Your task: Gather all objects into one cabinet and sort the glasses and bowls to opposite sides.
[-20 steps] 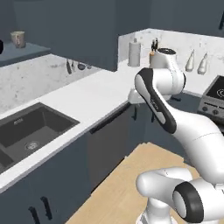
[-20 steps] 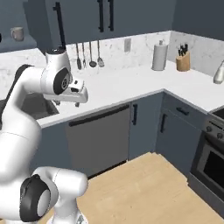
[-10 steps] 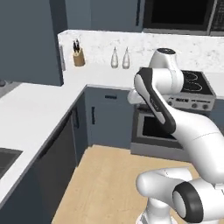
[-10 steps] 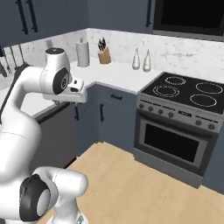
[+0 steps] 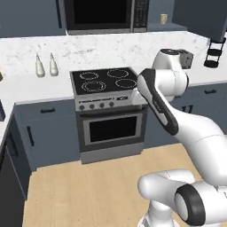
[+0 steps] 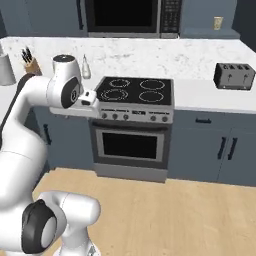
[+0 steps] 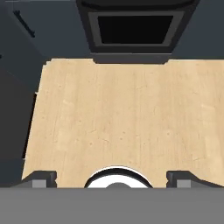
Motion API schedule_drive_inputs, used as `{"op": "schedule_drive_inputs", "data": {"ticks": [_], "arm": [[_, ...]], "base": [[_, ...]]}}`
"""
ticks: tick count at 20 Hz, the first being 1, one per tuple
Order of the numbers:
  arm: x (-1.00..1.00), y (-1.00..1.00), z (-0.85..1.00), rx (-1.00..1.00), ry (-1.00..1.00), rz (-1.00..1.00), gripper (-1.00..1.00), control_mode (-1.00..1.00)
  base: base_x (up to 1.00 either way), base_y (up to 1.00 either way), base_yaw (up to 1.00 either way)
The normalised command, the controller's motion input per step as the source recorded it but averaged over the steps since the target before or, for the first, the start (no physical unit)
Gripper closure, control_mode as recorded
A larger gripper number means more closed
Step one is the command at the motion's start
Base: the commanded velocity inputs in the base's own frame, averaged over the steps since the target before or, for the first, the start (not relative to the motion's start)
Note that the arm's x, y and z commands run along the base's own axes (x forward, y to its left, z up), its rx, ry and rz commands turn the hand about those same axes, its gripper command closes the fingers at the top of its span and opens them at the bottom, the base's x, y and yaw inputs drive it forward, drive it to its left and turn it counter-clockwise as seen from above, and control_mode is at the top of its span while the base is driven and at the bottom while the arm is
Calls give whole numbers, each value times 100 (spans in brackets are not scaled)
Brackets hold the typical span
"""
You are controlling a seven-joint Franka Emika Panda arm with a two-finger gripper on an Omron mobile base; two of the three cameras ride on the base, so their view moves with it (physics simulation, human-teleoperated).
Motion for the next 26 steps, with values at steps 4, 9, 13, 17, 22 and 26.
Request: {"op": "schedule_drive_inputs", "data": {"ticks": [4, 9, 13, 17, 22, 26], "arm": [[0, 0, 0, 0, 0, 0, -100, 100], [0, 0, 0, 0, 0, 0, -100, 100], [0, 0, 0, 0, 0, 0, -100, 100], [0, 0, 0, 0, 0, 0, -100, 100], [0, 0, 0, 0, 0, 0, -100, 100], [0, 0, 0, 0, 0, 0, -100, 100]], "base": [[10, -16, -8], [50, -93, 0], [78, -76, 0], [100, -18, -5], [100, -3, -10], [91, -58, -7]]}}
